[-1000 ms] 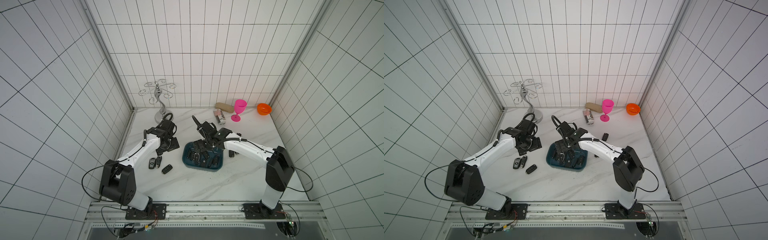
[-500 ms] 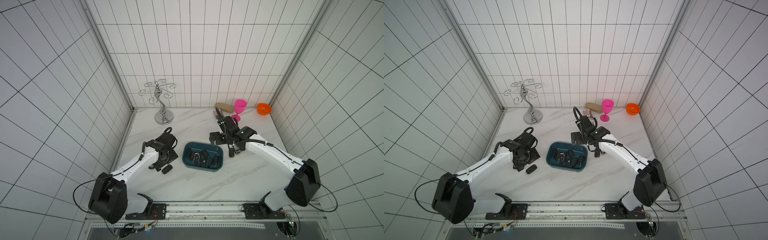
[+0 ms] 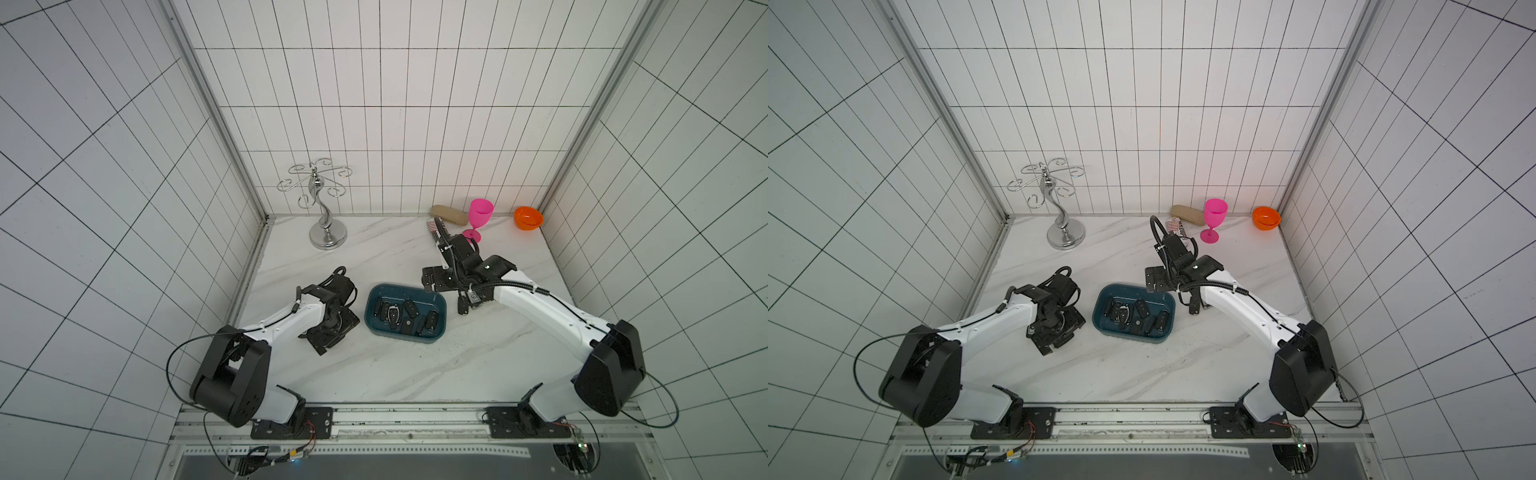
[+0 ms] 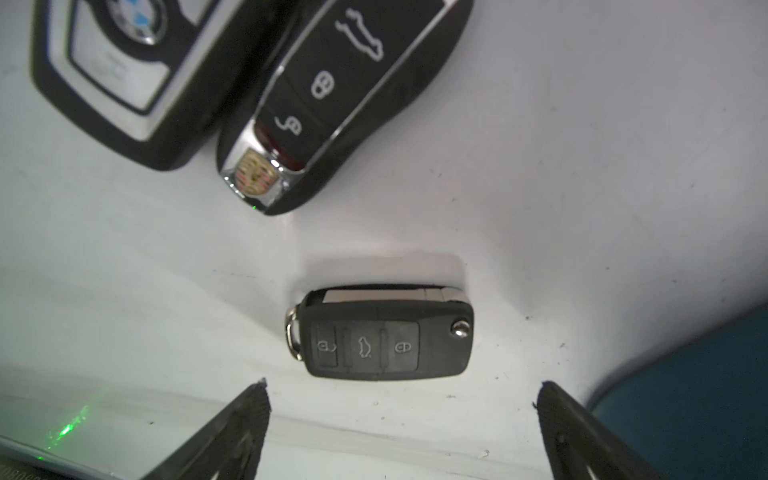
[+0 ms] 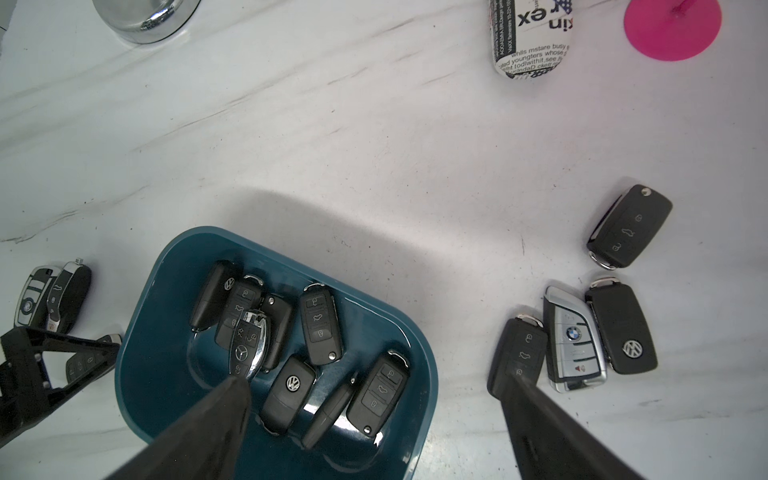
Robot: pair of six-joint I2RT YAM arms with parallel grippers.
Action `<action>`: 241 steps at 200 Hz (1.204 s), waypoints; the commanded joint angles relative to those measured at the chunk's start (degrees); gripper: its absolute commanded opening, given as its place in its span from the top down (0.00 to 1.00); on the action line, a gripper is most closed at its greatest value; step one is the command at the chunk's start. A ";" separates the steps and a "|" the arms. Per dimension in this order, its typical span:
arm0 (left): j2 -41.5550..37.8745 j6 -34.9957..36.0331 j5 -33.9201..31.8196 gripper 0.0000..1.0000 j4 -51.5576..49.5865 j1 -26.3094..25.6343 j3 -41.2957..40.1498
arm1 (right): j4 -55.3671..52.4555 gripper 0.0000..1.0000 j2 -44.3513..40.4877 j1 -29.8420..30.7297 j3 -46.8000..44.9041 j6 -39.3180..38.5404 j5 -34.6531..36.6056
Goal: Place the car key into the storage box
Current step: Pick up the car key from the center of the board.
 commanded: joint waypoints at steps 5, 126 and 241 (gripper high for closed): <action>1.34 0.87 -0.47 0.02 1.61 1.26 0.57 | 0.12 0.01 -0.50 -0.28 -1.57 0.55 -0.01; 5.23 5.46 2.77 0.04 5.46 5.00 -1.52 | 0.65 0.01 0.89 -0.81 -2.19 0.90 0.04; 1.51 6.90 -2.34 0.45 2.95 1.91 -0.05 | 1.21 0.01 0.55 -1.28 -2.81 1.25 -0.31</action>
